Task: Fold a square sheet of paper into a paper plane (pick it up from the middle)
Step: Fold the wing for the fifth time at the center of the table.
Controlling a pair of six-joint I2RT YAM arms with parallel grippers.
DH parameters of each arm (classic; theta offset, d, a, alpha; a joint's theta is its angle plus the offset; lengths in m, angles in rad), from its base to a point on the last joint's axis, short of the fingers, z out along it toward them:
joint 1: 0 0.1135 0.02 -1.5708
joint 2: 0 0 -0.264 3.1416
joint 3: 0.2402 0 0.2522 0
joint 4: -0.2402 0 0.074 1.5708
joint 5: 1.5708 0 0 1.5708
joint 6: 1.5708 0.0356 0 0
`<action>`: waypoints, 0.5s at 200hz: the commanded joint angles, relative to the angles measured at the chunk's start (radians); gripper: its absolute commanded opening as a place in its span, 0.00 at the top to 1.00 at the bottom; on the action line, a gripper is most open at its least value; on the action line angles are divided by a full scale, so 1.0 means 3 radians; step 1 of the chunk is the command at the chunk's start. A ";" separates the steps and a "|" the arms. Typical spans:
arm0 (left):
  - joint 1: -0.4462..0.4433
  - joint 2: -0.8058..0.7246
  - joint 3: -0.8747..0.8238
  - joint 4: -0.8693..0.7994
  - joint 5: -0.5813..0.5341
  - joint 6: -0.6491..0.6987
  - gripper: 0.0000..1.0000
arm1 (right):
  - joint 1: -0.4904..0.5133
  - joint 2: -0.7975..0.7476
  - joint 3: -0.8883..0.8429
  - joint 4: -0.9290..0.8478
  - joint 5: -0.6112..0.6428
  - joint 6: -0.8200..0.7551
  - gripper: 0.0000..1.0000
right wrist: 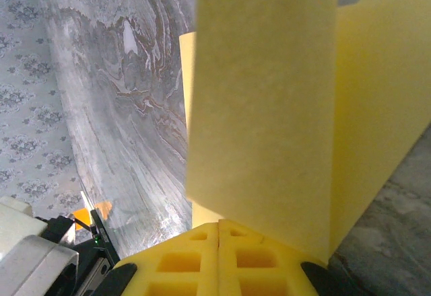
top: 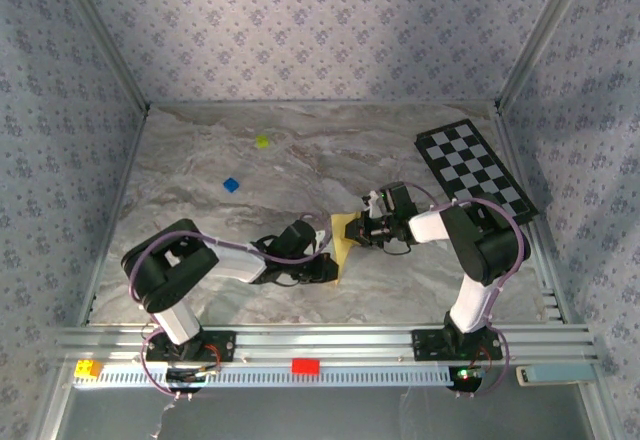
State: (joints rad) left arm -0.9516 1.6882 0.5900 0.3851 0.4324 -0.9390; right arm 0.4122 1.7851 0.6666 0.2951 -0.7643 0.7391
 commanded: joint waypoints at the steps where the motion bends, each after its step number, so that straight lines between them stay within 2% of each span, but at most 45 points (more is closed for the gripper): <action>1: -0.0075 -0.0008 -0.0164 -0.0594 0.0164 0.0042 0.97 | 0.0007 0.0157 -0.0019 -0.0286 0.0305 -0.0088 0.94; 13: -0.0075 -0.0018 -0.0175 -0.0601 0.0178 0.0042 1.00 | 0.0005 0.0157 -0.0021 -0.0286 0.0303 -0.0088 0.94; 41: -0.0080 -0.0033 -0.0193 -0.0599 0.0188 0.0051 1.00 | 0.0012 0.0156 -0.0019 -0.0289 0.0303 -0.0084 0.94; 53: -0.0085 -0.0039 -0.0187 -0.0627 0.0191 0.0062 0.88 | 0.0009 0.0155 -0.0022 -0.0293 0.0303 -0.0083 0.94; 58: -0.0089 -0.0038 -0.0182 -0.0643 0.0185 0.0067 0.87 | 0.0012 0.0153 -0.0022 -0.0291 0.0308 -0.0084 0.94; 70: -0.0095 -0.0039 -0.0187 -0.0651 0.0199 0.0082 0.91 | 0.0012 0.0160 -0.0015 -0.0291 0.0307 -0.0082 0.94; 82: -0.0093 -0.0043 -0.0192 -0.0664 0.0210 0.0086 1.00 | 0.0015 0.0160 -0.0013 -0.0293 0.0309 -0.0083 0.94; 100: -0.0101 -0.0056 -0.0207 -0.0655 0.0208 0.0088 1.00 | 0.0017 0.0166 -0.0011 -0.0298 0.0312 -0.0084 0.94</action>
State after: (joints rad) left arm -0.9577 1.6691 0.5751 0.3592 0.4450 -0.9249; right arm 0.4129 1.7851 0.6666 0.2951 -0.7643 0.7395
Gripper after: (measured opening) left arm 0.043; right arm 0.064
